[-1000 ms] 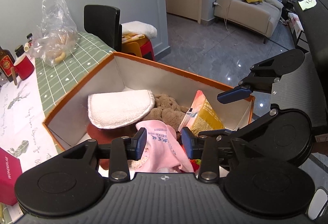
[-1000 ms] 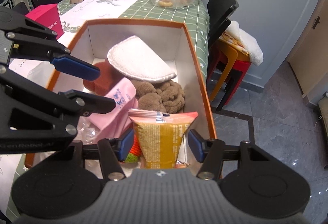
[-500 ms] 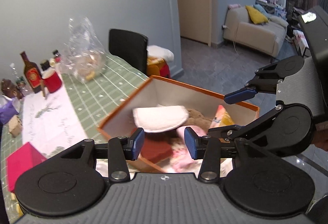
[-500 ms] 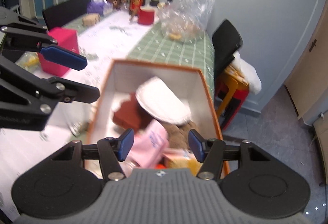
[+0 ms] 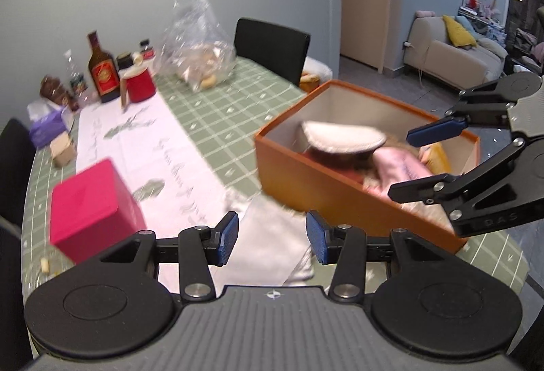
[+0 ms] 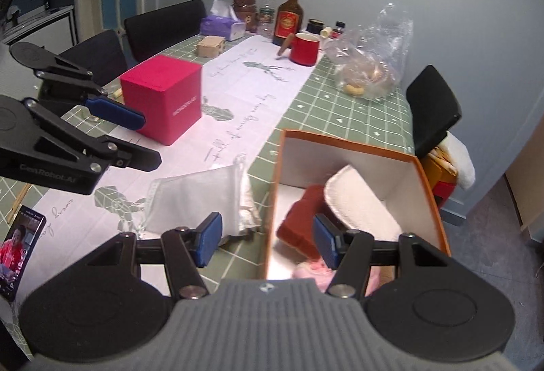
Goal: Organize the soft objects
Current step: 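Withdraw both tools from the box toward the table, then grasp the white mesh bag with the left gripper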
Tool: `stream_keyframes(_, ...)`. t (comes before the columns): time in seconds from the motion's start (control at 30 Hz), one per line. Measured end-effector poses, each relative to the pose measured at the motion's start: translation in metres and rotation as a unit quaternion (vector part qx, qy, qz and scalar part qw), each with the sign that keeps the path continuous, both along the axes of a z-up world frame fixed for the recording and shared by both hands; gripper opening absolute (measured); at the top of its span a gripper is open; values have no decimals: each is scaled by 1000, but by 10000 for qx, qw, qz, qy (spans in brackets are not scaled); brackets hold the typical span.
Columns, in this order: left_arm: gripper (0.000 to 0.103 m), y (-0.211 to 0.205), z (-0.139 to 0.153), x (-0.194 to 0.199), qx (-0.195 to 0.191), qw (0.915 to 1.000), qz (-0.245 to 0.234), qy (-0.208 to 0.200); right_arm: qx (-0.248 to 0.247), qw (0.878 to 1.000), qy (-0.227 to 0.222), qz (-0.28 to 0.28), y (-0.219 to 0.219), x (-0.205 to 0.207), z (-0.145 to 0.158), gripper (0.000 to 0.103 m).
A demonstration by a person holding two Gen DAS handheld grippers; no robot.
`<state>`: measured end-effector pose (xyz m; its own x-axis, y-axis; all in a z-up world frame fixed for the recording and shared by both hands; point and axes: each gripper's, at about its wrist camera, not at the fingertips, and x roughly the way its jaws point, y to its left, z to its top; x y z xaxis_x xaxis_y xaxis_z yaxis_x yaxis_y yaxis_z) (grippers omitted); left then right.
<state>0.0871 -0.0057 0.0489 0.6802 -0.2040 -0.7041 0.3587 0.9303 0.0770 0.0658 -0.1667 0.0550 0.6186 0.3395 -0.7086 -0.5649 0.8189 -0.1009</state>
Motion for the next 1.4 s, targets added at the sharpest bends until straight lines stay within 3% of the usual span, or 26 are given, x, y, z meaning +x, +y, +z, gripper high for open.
stream_keyframes(0.2,54,24,-19,-2,-75,9999,96,123,-68,9996,115,236,23,-1,-15,58)
stream_keyframes(0.37,62,34,-47,-2,98,9998,84,140,-122,9985,223,480,42,-5,-37,59)
stream_keyframes(0.53,64,43,-72,7,13,9990,128,438,-242,9970,322,668,54,-9,-59,61)
stream_keyframes(0.67,81,37,-81,5,313,9991,-113,250,-217,9963,379,743,54,-10,-65,61)
stream_keyframes(0.77,85,34,-90,6,348,9989,-269,136,-92,9962,447,737,51,-9,-67,61)
stream_keyframes(0.97,85,16,-122,11,904,9933,-697,202,-135,9945,554,882,55,-10,-75,61)
stream_keyframes(1.13,83,8,-144,16,1231,9885,-783,388,-152,9932,608,981,57,-12,-79,61)
stream_keyframes(1.3,78,14,-143,24,1093,9920,-548,305,-162,9927,649,1000,56,-11,-84,61)
stream_keyframes(1.4,64,16,-145,28,1008,9927,-515,419,-185,9927,676,977,55,-10,-86,61)
